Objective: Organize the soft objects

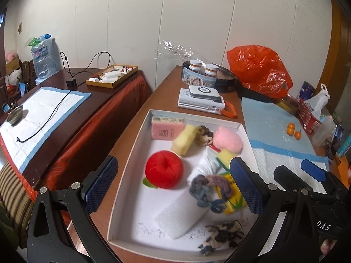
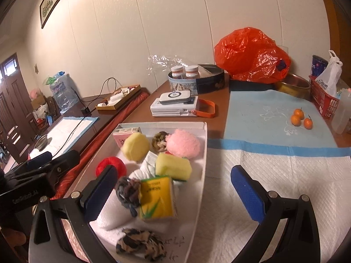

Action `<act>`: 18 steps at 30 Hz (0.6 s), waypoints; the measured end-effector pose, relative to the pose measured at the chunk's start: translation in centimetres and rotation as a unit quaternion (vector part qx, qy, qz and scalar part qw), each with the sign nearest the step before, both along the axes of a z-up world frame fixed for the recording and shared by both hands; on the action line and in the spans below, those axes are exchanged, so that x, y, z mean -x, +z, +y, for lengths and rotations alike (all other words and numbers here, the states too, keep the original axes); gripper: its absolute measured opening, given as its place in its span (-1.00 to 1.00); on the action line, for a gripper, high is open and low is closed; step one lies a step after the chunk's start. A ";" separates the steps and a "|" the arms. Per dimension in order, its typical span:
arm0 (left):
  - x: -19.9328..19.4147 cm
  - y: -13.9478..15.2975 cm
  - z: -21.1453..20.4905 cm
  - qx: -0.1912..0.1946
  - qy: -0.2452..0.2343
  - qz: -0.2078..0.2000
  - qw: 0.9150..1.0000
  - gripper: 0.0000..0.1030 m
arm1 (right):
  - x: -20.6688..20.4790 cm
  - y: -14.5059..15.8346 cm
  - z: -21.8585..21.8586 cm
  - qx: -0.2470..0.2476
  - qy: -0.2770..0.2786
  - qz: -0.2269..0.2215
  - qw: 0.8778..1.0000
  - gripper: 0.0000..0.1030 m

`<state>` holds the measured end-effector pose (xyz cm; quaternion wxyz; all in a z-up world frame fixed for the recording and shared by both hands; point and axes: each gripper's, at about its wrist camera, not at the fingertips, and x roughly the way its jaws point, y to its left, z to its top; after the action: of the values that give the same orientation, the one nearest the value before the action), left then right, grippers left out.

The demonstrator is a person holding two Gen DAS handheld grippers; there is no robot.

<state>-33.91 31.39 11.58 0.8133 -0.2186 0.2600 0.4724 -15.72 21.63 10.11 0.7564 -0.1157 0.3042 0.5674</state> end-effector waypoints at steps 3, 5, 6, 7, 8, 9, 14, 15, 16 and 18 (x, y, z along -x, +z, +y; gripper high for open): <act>-0.8 0.1 -1.2 0.007 0.003 0.014 1.000 0.99 | -0.3 -0.2 -0.9 0.003 0.004 -0.002 1.000 1.00; -1.5 0.4 -2.2 0.007 0.009 0.030 0.999 0.99 | -0.4 -0.1 -1.6 0.002 0.004 -0.006 1.000 1.00; -1.8 0.7 -2.9 0.000 0.010 0.035 0.999 0.99 | -0.7 0.0 -2.2 0.001 0.003 -0.008 1.000 1.00; -2.1 0.9 -3.6 -0.010 0.010 0.037 0.999 0.99 | -0.9 0.0 -2.7 -0.001 0.003 -0.010 1.000 1.00; -2.4 1.1 -4.3 -0.020 0.010 0.039 0.999 0.99 | -1.1 0.1 -3.2 -0.003 0.002 -0.012 1.000 1.00; -2.9 1.2 -5.0 -0.028 0.010 0.042 0.999 0.99 | -1.4 0.1 -3.7 -0.004 -0.001 -0.014 1.000 1.00; -5.6 1.6 -8.2 -0.039 -0.007 0.031 0.999 0.99 | -3.4 -0.3 -6.2 0.028 -0.045 -0.033 0.998 1.00; -6.1 1.6 -8.7 -0.040 -0.007 0.032 0.999 0.99 | -3.9 -0.3 -6.9 0.030 -0.060 -0.034 0.997 1.00; -6.6 1.6 -9.2 -0.042 -0.006 0.034 0.999 0.99 | -4.4 -0.2 -7.6 0.030 -0.072 -0.034 0.996 1.00; -7.8 1.4 -10.3 -0.042 -0.007 0.036 0.998 0.99 | -5.4 0.1 -9.2 0.026 -0.102 -0.039 0.994 1.00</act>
<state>-26.12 21.10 13.03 0.8154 -0.1654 0.2702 0.4844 -10.37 12.40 10.25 0.8182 -0.1258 0.2994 0.4744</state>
